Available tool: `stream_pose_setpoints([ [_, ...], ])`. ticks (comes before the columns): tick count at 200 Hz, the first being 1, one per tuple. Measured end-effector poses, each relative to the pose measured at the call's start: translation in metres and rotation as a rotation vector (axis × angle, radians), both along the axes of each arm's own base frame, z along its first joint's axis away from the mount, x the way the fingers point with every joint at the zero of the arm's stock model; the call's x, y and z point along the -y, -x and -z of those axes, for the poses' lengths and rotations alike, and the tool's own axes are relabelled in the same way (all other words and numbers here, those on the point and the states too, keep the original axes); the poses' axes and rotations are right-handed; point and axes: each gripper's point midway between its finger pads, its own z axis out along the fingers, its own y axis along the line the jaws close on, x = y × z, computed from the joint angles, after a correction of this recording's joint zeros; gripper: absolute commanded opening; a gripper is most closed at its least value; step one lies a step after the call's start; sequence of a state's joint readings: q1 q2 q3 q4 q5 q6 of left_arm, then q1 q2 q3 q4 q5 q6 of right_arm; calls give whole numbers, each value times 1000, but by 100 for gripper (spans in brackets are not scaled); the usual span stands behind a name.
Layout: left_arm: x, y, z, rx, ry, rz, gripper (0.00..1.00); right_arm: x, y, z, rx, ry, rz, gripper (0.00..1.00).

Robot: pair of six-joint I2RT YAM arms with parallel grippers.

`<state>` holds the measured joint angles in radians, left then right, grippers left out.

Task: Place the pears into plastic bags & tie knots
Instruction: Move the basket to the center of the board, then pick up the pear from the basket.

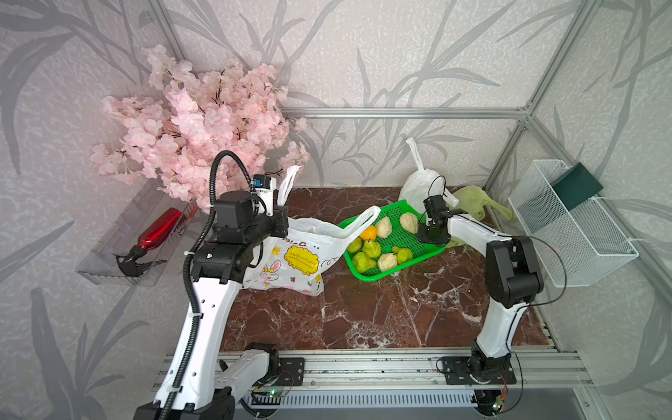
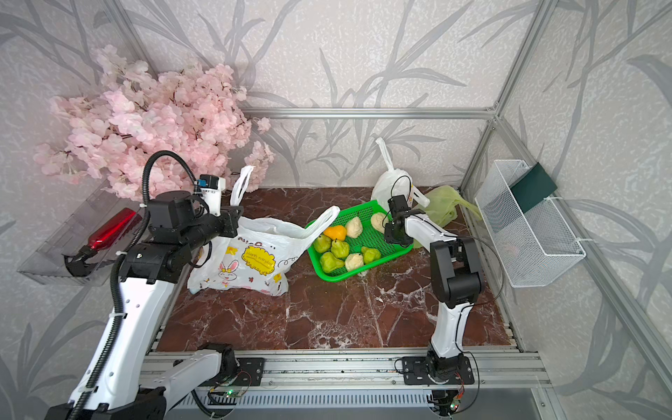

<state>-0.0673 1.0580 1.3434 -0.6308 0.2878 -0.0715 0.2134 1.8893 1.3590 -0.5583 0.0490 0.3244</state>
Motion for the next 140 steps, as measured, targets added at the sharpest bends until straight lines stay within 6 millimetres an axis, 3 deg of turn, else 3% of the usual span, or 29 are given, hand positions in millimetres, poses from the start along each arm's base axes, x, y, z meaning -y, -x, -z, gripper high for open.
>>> stream_pose_setpoints([
  [32, 3, -19, -6, 54, 35, 1, 0, -33, 8, -45, 86, -79, -103, 70],
  [52, 10, -30, -3, 62, 83, 24, 0, -75, 19, -72, 139, -135, -211, 78],
  [66, 13, -37, 5, 51, 106, 38, 0, -109, 30, -79, 152, -151, -298, 81],
  [97, 10, -41, 26, 22, 110, 28, 0, -169, 60, -77, 153, -148, -461, 83],
  [117, 5, -41, 34, 24, 109, 15, 0, -186, 63, -66, 149, -134, -502, 83],
  [140, 4, -41, 42, 30, 120, 7, 0, -199, 53, -46, 132, -98, -512, 82],
])
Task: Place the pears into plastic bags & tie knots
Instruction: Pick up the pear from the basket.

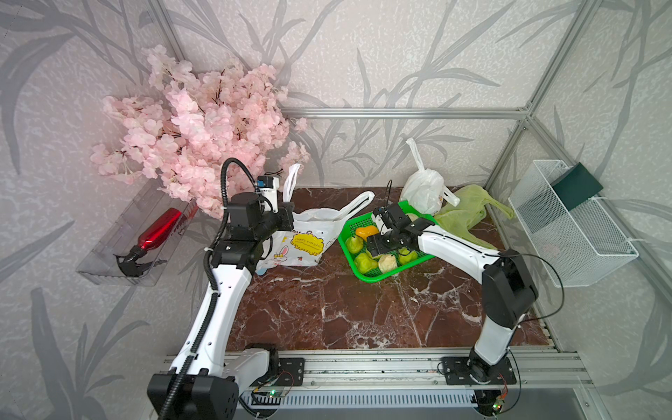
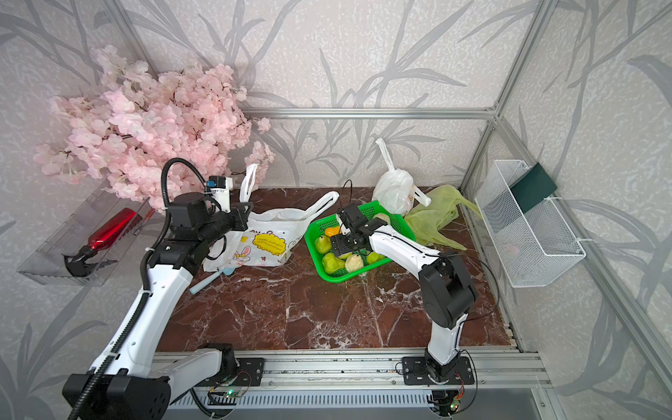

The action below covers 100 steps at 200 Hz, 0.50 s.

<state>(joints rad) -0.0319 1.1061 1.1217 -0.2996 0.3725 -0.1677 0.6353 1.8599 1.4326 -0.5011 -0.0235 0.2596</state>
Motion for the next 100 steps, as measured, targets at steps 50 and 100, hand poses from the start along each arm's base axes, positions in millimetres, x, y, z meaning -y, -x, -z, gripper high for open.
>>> stream_pose_setpoints([
  [50, 2, 1, 5, 12, 31, 5, 0, 0, -24, 42, 23, 141, 32, 42],
  [100, 7, 5, 10, 27, 37, 36, 0, 13, -12, -15, 139, 70, 50, 25],
])
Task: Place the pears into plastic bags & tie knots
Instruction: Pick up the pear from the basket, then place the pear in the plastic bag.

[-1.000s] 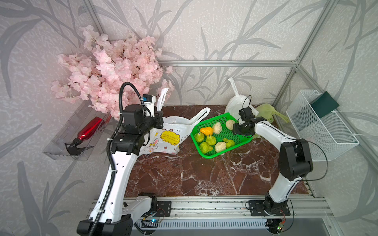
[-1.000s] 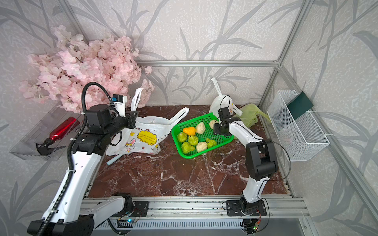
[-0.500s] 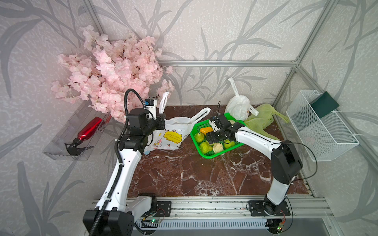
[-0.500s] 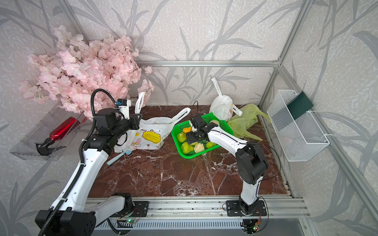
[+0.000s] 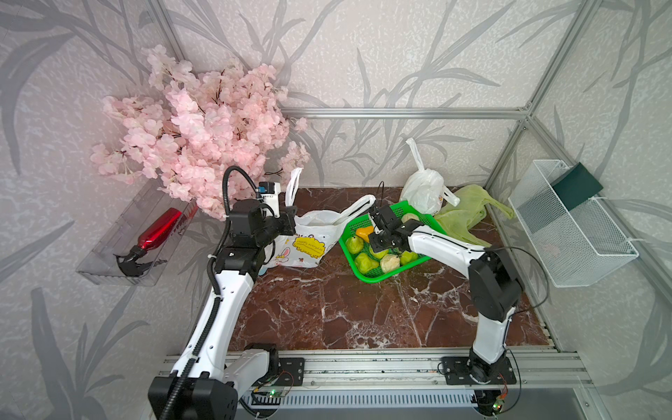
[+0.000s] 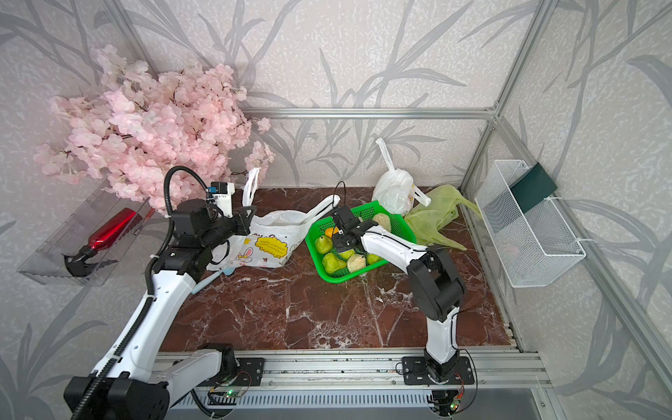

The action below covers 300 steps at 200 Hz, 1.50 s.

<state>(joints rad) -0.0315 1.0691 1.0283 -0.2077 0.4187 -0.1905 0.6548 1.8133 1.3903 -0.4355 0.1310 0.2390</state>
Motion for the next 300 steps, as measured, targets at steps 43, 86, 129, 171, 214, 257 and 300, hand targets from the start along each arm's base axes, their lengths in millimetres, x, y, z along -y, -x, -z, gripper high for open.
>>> stream_pose_setpoints([
  [43, 15, 10, -6, 60, 21, 95, 0, -1, 50, -121, 113, -296, -89, 24],
  [86, 26, 20, -15, 105, 37, 169, 0, -59, 59, -195, 154, -553, -207, 24],
  [129, 32, 28, -23, 132, 47, 209, 0, -137, 47, -173, 85, -591, -299, 22],
  [171, 39, 30, -13, 125, 77, 242, 0, -172, 54, -102, -115, -578, -316, 24],
  [214, 50, 28, 0, 88, 173, 261, 0, -189, 30, -56, -203, -586, -177, 49],
  [257, 36, 21, 10, 55, 172, 158, 0, -190, 14, -38, -155, -500, -155, 80],
  [300, 14, 11, 27, 0, 123, 15, 0, -171, 35, -88, -116, -491, -269, 79],
])
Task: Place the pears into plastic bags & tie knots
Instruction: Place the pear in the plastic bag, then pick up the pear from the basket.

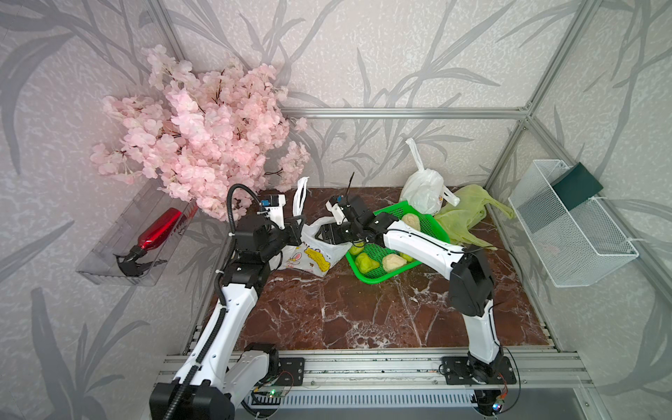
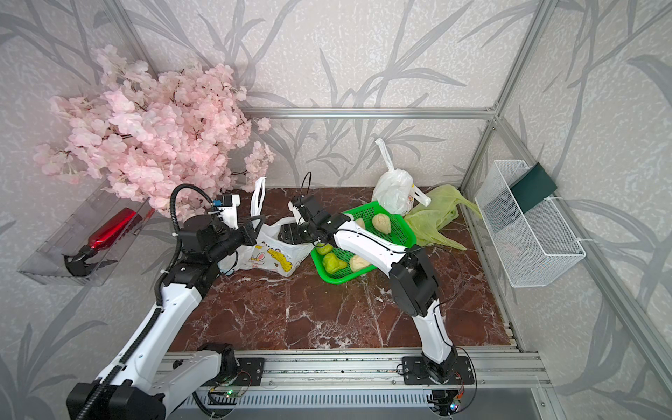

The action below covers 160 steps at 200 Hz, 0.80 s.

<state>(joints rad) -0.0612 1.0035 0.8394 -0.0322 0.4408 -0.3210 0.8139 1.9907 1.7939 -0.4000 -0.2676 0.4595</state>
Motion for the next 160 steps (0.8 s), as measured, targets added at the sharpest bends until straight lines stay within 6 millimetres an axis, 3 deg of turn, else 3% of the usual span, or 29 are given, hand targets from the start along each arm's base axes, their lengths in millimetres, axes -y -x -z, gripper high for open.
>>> stream_pose_setpoints([
  [16, -11, -5, 9, -38, -34, -61, 0, 26, 19, -42, 44, -49, -23, 76],
  [34, -23, -10, 19, -80, -68, -124, 0, 68, 39, -97, 128, -120, -9, 72],
  [47, -29, -11, 25, -102, -81, -152, 0, 96, 49, -121, 176, -158, 16, 66],
  [56, -32, -11, 29, -115, -88, -168, 0, 115, 52, -124, 193, -168, 45, 60],
  [74, -37, -10, 31, -127, -100, -196, 0, 148, 52, -90, 160, -112, 127, 50],
  [99, -46, -11, 28, -122, -108, -248, 0, 186, 47, 6, 14, 69, 250, 41],
  [110, -48, -10, 25, -116, -101, -266, 0, 196, 47, 38, -38, 141, 282, 41],
  [126, -50, -9, 23, -117, -76, -283, 0, 199, 44, 69, -83, 206, 297, 41],
  [143, -49, -9, 22, -122, -50, -289, 0, 194, 36, 89, -90, 248, 291, 45],
  [160, -48, -8, 22, -128, -31, -288, 0, 182, 24, 102, -80, 289, 271, 56],
])
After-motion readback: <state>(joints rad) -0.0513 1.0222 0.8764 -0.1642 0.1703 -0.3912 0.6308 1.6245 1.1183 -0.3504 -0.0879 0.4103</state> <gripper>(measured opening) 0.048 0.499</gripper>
